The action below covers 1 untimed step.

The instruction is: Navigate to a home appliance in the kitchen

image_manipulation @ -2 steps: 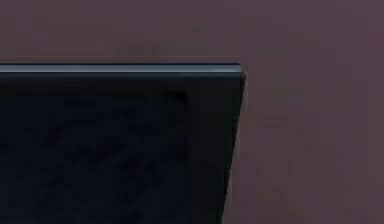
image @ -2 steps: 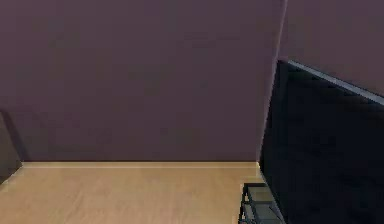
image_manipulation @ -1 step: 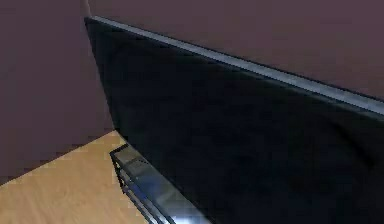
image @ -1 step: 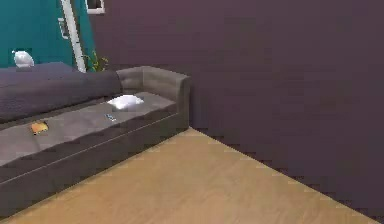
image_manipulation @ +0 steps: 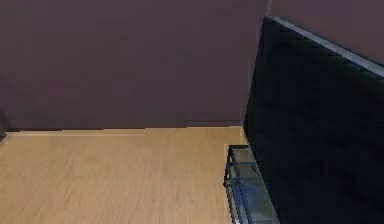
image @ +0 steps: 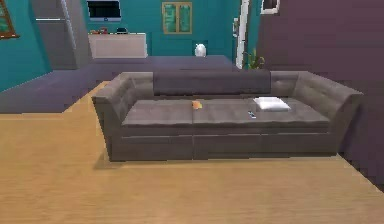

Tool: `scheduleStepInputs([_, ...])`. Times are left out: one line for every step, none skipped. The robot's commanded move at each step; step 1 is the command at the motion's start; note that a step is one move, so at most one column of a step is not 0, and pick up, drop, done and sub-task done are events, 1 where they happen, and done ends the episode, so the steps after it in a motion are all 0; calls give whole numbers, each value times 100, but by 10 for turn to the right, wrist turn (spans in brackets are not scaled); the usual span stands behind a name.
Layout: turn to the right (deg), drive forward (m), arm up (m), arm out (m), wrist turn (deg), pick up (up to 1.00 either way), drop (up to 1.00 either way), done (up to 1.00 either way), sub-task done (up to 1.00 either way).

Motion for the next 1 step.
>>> scheduleStepInputs([0, 25, 0, 0, 0, 0, 0, 0, 0])
